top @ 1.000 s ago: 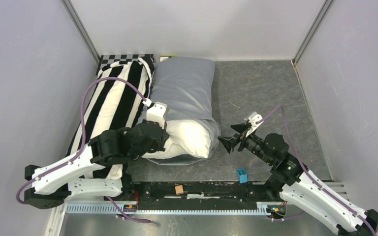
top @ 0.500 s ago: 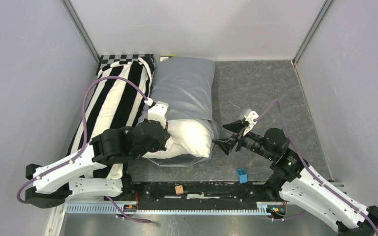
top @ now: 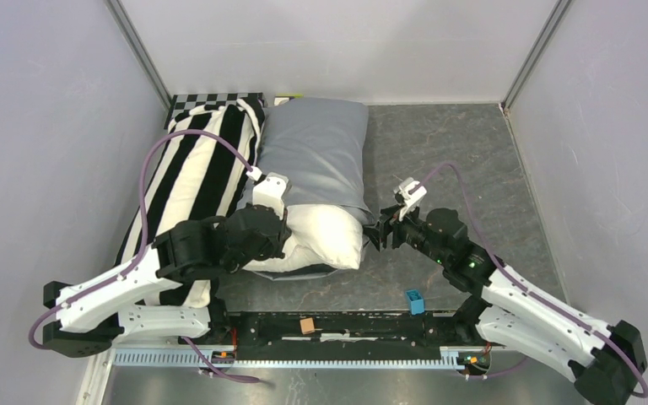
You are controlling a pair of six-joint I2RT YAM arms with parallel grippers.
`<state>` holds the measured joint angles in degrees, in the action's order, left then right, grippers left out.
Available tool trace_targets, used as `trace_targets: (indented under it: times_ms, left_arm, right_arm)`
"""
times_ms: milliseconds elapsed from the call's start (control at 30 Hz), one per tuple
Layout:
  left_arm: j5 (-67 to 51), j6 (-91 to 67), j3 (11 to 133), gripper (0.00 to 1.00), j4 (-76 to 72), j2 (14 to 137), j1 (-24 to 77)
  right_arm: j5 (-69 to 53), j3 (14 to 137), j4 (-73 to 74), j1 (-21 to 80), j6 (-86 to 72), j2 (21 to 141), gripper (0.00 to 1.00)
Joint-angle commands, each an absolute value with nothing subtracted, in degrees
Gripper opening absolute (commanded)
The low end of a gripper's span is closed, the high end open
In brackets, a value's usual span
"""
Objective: Remove the pillowcase from the pillow
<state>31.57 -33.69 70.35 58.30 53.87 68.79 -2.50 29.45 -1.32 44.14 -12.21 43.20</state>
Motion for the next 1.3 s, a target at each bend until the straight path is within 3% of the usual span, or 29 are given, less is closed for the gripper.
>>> trace_targets:
  times_ms: [0, 300, 533, 700, 933, 1267]
  left_arm:
    - [31.5, -34.1, 74.4, 0.02, 54.0, 51.7, 68.8]
    - [30.1, -33.9, 75.6, 0.02, 54.3, 50.5, 68.8]
    - [28.8, -34.5, 75.7, 0.02, 55.5, 49.8, 68.8]
    - [27.1, -35.2, 75.0, 0.02, 55.4, 49.9, 68.7]
    - [25.6, -35.3, 71.6, 0.02, 52.2, 51.6, 68.8]
    - [19.9, -34.5, 66.1, 0.02, 42.6, 58.4, 68.7]
  right_arm:
    - [6.7, 31.3, -7.5, 44.2, -10.8, 48.9, 0.75]
    - [23.5, 37.9, -15.8, 42.1, -11.7, 71.4, 0.77]
    - [15.8, 48.8, -17.5, 31.0, -14.3, 85.7, 0.77]
    - [10.7, 61.8, -10.0, 26.8, -13.3, 96.3, 0.77]
    - [0.2, 56.7, -9.5, 26.1, -11.6, 85.8, 0.82]
    - [-11.8, 45.5, 4.9, 24.0, -13.7, 65.8, 0.87]
